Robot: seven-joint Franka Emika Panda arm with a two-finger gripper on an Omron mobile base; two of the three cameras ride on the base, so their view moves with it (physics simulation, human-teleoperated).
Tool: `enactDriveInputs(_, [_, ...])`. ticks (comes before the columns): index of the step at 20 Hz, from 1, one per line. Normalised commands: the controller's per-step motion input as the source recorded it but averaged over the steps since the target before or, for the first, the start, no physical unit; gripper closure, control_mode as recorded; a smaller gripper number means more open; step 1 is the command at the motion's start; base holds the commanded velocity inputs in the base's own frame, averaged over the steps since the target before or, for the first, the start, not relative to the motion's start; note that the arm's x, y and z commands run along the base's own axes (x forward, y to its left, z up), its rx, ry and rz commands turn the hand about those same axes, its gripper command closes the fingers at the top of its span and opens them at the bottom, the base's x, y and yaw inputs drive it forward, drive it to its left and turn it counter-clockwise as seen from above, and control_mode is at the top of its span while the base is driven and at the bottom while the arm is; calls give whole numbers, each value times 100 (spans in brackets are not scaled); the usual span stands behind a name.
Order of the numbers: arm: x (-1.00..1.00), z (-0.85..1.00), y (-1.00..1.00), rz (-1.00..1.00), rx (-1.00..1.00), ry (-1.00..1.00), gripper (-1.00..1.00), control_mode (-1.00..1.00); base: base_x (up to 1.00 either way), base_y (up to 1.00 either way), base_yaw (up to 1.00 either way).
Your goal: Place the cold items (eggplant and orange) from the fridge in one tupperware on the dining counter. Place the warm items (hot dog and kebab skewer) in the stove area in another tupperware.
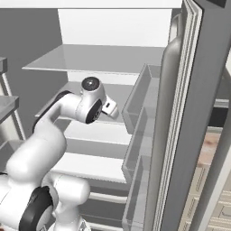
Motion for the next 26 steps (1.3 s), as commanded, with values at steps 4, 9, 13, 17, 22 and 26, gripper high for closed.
enactDriveInputs(4, [47,-46,0,-6,0,-2,-100,-100,0,0,0])
enactDriveInputs(9, [56,-2,0,-2,0,-7,-100,-100,0,0,0])
enactDriveInputs(13, [56,-1,0,0,0,-5,-100,-100,0,0,0])
enactDriveInputs(17, [50,-14,0,0,0,0,-100,-100,0,0,0])
enactDriveInputs(22, [45,-25,0,-1,0,0,-100,-100,0,0,0])
enactDriveInputs(26, [34,-34,0,-2,0,0,-100,-100,0,0,0])
